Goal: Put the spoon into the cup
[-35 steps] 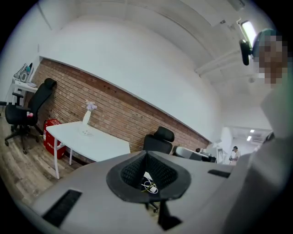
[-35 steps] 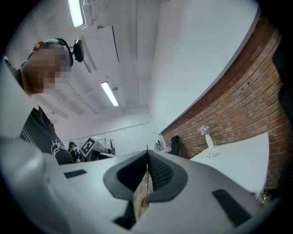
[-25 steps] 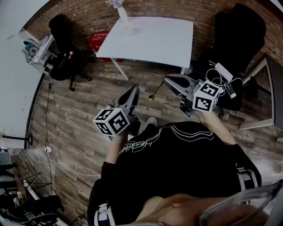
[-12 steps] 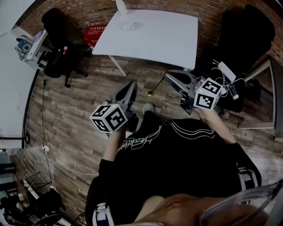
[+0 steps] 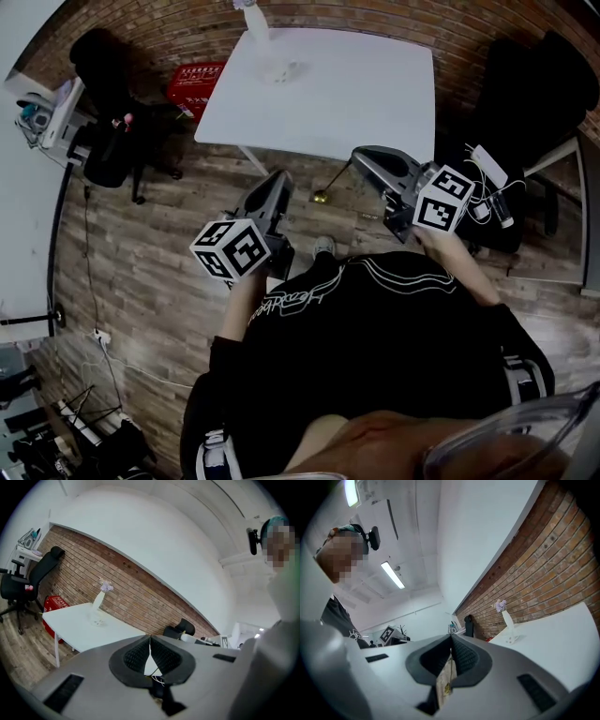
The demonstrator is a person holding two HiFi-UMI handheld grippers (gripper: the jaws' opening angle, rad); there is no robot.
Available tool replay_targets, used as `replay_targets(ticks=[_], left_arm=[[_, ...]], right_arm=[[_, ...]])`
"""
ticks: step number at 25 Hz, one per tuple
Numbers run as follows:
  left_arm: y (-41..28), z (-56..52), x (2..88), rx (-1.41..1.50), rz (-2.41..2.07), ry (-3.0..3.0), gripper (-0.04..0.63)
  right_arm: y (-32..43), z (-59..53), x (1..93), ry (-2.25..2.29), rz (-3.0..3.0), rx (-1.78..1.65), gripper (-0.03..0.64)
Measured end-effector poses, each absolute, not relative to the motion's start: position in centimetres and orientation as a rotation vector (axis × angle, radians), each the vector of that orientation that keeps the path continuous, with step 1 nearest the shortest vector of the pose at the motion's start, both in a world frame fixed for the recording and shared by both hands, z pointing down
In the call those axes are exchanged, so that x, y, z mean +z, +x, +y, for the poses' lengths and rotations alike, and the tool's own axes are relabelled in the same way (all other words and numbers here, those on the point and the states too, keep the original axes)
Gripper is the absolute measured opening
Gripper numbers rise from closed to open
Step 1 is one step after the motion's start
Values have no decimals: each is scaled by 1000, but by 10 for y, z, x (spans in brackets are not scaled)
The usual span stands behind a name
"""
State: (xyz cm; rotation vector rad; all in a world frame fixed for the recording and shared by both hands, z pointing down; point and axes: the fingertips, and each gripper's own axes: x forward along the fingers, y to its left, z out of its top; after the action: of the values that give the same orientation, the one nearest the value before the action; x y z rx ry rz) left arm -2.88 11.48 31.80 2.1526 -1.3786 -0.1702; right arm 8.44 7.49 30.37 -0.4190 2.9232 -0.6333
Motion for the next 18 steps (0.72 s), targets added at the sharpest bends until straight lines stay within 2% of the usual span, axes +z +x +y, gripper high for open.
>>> replay_targets(ticks=[10,18], left_arm=[[-112,7,318,-145,-1321,2173,8],[-148,-43,324,-133,-1282,2193,8]], right_arm=[[10,-28,299,-527,2893,-624,0],[-30,-74,303,-575,2884,-600,0]])
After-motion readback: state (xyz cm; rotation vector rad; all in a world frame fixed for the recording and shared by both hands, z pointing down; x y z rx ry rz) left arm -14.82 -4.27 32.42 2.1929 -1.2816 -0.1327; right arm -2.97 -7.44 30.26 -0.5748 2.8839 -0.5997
